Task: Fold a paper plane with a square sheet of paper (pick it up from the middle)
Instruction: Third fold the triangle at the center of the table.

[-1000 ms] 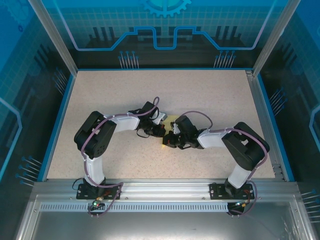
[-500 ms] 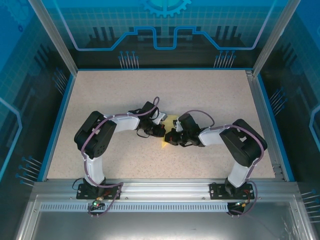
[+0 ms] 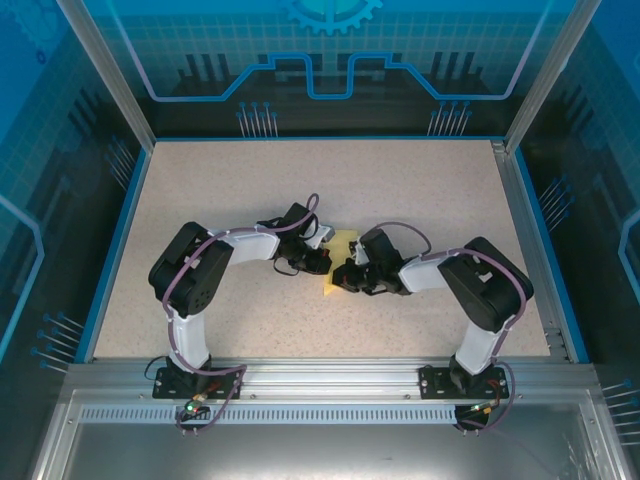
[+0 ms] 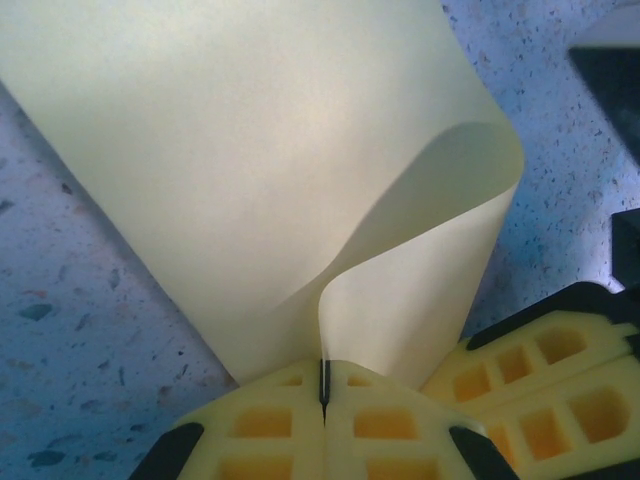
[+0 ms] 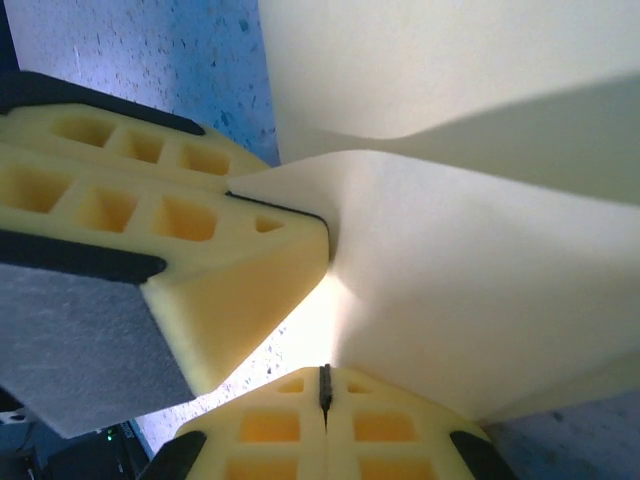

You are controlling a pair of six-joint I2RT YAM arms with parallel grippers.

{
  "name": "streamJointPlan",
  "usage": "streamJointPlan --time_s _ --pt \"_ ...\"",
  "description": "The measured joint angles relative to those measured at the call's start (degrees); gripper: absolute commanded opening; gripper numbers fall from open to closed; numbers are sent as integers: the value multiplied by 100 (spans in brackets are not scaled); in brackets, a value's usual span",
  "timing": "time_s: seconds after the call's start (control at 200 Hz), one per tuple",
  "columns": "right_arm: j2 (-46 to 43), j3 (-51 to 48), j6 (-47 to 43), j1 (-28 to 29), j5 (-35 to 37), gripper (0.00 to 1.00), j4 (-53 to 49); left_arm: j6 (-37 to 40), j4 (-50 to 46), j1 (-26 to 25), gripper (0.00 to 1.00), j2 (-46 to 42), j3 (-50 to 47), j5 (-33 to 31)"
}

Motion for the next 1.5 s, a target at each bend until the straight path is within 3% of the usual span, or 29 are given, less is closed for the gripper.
streamJointPlan --time_s 0.255,0.935,1.5 --pt "-111 31 -103 -442 15 0 -61 0 -2 0 5 9 7 11" --pt "125 348 -533 -518 -66 0 -619 22 -20 0 5 11 15 11" --pt "79 411 -616 -966 -205 0 -721 22 -42 0 5 13 28 11"
